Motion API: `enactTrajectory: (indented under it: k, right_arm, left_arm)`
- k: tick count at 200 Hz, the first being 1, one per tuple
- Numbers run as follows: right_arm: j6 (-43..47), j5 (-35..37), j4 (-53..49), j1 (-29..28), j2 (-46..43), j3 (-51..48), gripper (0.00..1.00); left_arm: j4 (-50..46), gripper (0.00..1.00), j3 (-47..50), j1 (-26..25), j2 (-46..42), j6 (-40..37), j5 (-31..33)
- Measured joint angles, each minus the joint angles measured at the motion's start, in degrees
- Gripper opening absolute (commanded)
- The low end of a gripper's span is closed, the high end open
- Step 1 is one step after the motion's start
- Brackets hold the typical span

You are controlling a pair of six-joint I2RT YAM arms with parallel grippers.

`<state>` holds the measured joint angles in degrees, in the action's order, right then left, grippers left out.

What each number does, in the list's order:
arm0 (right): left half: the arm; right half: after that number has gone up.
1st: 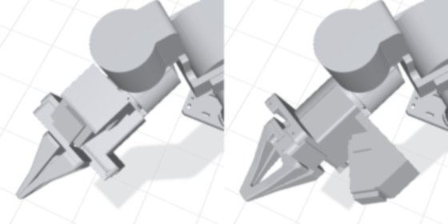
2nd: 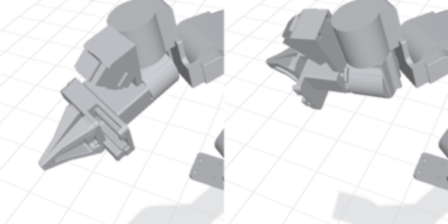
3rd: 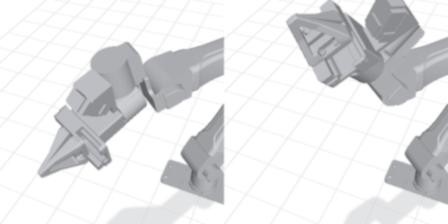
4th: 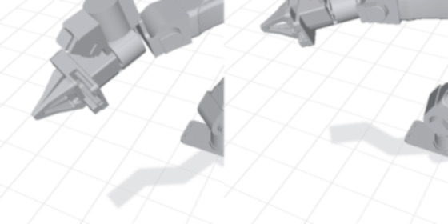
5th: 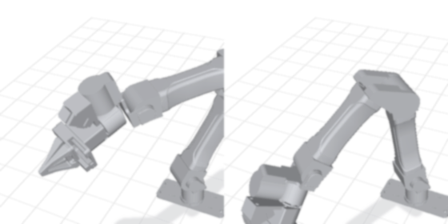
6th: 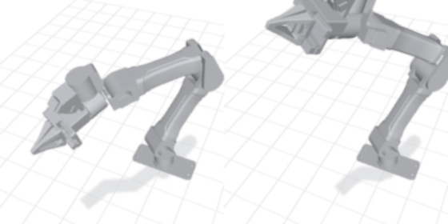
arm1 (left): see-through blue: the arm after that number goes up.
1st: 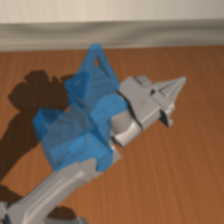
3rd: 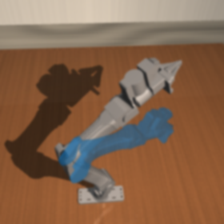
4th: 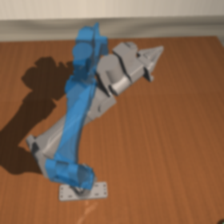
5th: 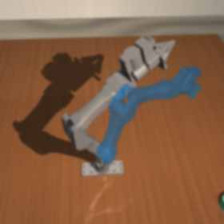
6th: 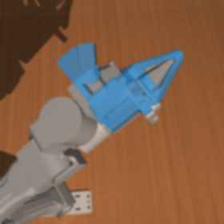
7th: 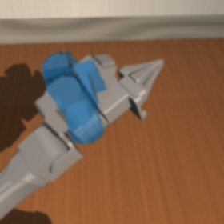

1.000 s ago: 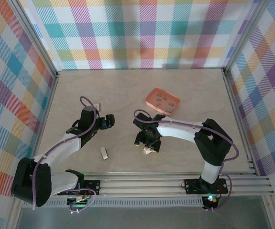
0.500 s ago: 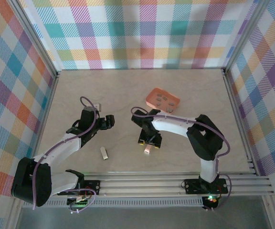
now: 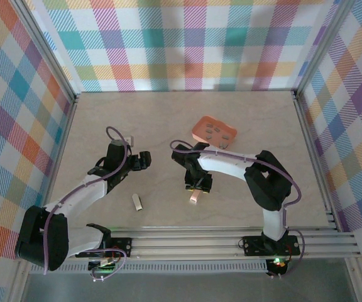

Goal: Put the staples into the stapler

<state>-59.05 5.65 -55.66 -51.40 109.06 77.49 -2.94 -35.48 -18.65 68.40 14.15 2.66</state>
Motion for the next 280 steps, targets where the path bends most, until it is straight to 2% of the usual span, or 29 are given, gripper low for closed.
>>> enactTrajectory:
  k: [39,78,116,143,170,202,244,280]
  right_arm:
    - [0.04,0.02,0.33,0.00,0.76,0.22,0.34]
    - [0.15,0.68,0.52,0.00,1.07,0.48,0.20]
    - [1.11,1.73,0.98,0.00,0.74,0.26,0.16]
    - [6.19,3.45,5.18,-0.11,-3.89,-3.61,0.15]
    - [15.63,4.42,12.17,-0.11,-12.44,-8.87,0.16]
    - [31.78,3.23,22.58,0.00,-21.59,-13.53,0.15]
    - [54.82,-5.81,34.53,1.38,-28.83,-19.02,0.15]
    - [72.65,-13.92,37.51,2.78,-30.91,-19.76,0.13]
  left_arm:
    - [0.00,0.90,-0.02,0.00,0.13,0.00,0.00]
    - [-0.02,0.90,-0.04,0.00,0.35,0.00,-0.02]
    - [-0.68,0.89,-1.07,0.00,0.44,-0.02,-0.09]
    - [-2.62,0.89,-3.15,0.00,-0.13,-0.52,-1.03]
    - [-5.81,0.88,-6.88,-0.02,-2.25,-4.20,-3.65]
    - [-11.08,0.87,-14.73,-0.02,-3.58,-12.92,-9.62]
    - [-17.03,0.76,-20.28,-0.02,-4.20,-28.98,-20.61]
    - [-20.13,0.68,-19.91,-0.46,-5.49,-43.32,-31.80]
